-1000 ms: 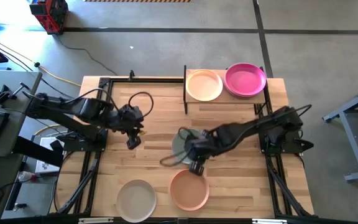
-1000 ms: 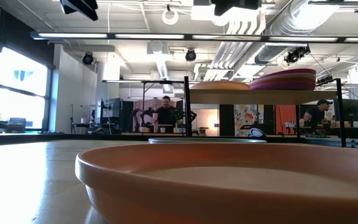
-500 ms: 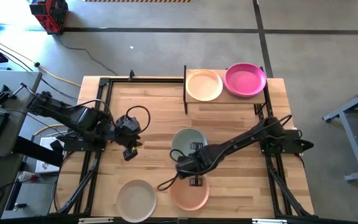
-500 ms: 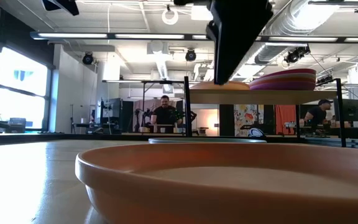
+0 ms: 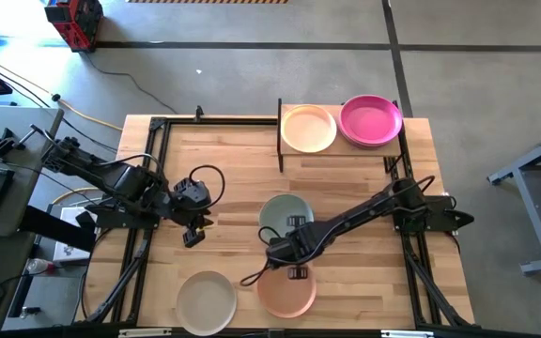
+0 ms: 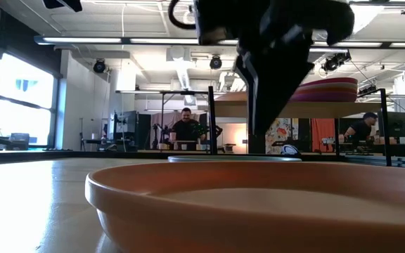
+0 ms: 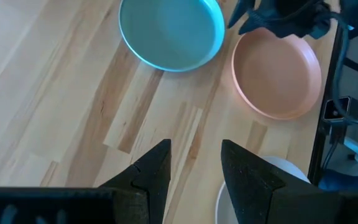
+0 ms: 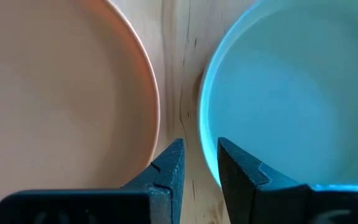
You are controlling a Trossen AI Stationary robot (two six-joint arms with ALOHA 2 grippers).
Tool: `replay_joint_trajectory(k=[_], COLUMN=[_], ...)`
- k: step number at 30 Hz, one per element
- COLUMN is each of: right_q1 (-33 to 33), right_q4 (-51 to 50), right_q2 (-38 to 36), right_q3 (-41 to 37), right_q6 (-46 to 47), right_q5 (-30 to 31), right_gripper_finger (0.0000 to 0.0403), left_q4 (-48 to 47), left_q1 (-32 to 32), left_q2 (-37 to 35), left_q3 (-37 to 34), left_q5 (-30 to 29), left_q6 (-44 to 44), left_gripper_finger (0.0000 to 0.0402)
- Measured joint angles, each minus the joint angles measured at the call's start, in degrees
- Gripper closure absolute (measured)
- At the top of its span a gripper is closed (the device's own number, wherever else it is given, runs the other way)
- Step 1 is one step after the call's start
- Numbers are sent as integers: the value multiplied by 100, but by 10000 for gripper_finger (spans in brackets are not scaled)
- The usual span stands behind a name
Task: Place and stack plates onto a shelf
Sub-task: Stack the light blue plate on top of the yellow plate on the shelf
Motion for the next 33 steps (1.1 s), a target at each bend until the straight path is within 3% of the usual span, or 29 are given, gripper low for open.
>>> replay_joint_trajectory(k=[28, 33], right_q1=[-334, -424], right_q4=[990, 988], right_q2=[-1, -1], right_q3=[-1009, -1009], right_q6=[-289, -296], right_q5=[-336, -571], right_gripper_finger=[332, 364], left_q4=[2, 0], left_q1=[7, 7], left_q2=[0, 1], left_q3=[0, 2], left_q5=[-299, -308], left_q6=[19, 50], left_gripper_finger=[271, 271])
